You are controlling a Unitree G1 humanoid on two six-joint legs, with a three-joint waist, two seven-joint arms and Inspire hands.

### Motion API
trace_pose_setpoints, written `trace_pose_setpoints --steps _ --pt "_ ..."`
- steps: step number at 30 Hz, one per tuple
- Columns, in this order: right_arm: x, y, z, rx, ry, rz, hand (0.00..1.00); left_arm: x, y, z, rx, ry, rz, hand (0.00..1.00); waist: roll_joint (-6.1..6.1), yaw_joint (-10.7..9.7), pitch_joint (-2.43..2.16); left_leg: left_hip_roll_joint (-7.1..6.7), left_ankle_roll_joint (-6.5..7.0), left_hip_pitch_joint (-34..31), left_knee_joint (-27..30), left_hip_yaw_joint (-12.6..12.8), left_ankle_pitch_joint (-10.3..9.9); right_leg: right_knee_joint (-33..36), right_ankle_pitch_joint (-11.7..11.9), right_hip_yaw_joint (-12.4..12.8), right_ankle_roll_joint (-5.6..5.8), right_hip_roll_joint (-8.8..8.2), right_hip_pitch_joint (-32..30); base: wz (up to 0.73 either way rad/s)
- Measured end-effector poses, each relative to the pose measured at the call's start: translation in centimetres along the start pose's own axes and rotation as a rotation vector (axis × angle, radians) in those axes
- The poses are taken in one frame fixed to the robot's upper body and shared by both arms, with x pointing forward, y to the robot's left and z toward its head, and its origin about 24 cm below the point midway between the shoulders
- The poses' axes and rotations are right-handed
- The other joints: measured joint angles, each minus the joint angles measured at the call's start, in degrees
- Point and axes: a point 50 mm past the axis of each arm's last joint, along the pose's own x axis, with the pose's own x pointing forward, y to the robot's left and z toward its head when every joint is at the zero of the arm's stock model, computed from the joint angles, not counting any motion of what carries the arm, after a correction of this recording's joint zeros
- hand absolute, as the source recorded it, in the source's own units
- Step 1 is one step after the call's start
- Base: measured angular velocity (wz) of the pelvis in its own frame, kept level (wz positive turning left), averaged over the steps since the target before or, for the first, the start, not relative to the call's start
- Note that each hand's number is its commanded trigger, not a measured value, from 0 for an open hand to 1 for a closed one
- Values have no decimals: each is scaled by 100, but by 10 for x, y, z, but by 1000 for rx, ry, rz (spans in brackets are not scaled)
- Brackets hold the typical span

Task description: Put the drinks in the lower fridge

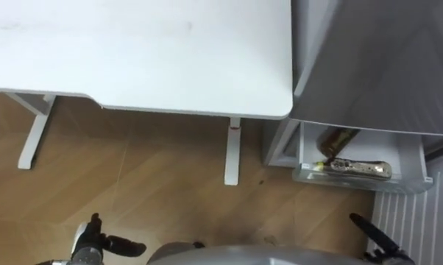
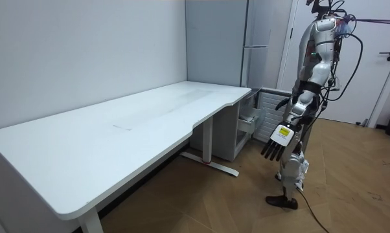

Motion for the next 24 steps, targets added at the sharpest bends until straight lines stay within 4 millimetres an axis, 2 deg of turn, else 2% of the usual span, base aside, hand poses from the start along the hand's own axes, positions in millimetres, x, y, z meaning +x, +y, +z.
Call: trace_pose_setpoints --steps 3,5,10,14,17,20,21,23,24 --pt "-1 -3 -6 -85 15 15 0 0 -2 1 10 -3 -4 0 -7 -7 3 0 7 103 -2 66 -45 -31 -7 62 13 -3 81 -12" --pt "-1 -6 -14 -154 31 14 0 -1 -4 0 18 -2 -8 0 -20 -3 -14 -1 2 192 -9 84 -79 -73 -16 131 27 0 171 -9" --pt "-2 -5 -25 -242 60 23 0 -1 -12 1 15 -6 -27 0 -16 2 -23 7 6 263 -11 162 -109 -66 -21 193 34 1 195 -10" --pt "-2 -1 -29 -301 71 33 0 -3 -16 -2 12 4 -36 0 -18 61 -25 80 -32 370 47 293 -195 -37 -19 361 25 58 228 -24" --pt "-2 4 -31 -342 77 44 0 -3 -18 -2 9 3 -39 0 -32 66 -10 156 -67 410 134 394 -269 -12 -14 473 3 108 233 -18" --pt "-2 5 -31 -352 79 39 0 -3 -22 -1 4 3 -50 0 -27 19 16 166 -73 414 180 401 -308 16 -43 494 -18 111 234 -6" --pt "-2 4 -32 -345 81 33 0 -4 -23 0 2 3 -53 0 -21 19 13 166 -72 412 180 401 -309 12 -45 503 -16 111 229 -5" --pt "-2 4 -32 -335 81 16 0 -4 -25 -1 1 7 -57 0 -1 -6 -23 160 -72 414 179 379 -308 8 -47 499 -15 111 240 0" --pt "-2 2 -32 -321 82 1 0 -4 -25 -3 1 11 -57 0 -1 -40 -21 157 -72 426 177 370 -308 4 -47 493 -15 111 252 4"
